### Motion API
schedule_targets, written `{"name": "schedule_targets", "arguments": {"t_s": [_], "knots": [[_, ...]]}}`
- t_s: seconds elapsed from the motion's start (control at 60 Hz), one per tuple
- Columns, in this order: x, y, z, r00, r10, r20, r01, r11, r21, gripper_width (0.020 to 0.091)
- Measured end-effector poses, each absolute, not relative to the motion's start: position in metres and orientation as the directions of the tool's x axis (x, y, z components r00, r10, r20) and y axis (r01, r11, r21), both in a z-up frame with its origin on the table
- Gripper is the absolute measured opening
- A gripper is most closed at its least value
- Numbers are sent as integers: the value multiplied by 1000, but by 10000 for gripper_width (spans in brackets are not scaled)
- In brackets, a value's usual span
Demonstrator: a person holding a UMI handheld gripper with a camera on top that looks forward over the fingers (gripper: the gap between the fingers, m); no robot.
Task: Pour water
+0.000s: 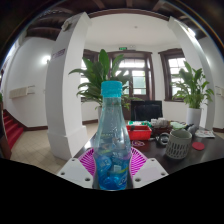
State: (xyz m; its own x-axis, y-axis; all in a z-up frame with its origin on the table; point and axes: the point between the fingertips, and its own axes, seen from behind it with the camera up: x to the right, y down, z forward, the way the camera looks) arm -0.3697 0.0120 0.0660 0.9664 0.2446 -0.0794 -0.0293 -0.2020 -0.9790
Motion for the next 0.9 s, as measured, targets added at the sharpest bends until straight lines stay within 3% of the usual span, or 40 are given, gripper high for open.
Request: {"name": "schedule_targets", "arguments": {"t_s": [0.233, 0.383, 0.633, 0.75, 0.9], "knots": [[-367, 14, 68, 959, 246, -141, -85, -222, -971, 392], [-352, 36, 86, 862, 152, -484, -434, -276, -858, 392], [-308, 92, 116, 328, -2, -945, -922, -220, -319, 394], [-290, 108, 124, 27, -34, -999, -986, -165, -21, 392], [-289, 119, 128, -231, -61, -971, -960, -151, 237, 409]]}}
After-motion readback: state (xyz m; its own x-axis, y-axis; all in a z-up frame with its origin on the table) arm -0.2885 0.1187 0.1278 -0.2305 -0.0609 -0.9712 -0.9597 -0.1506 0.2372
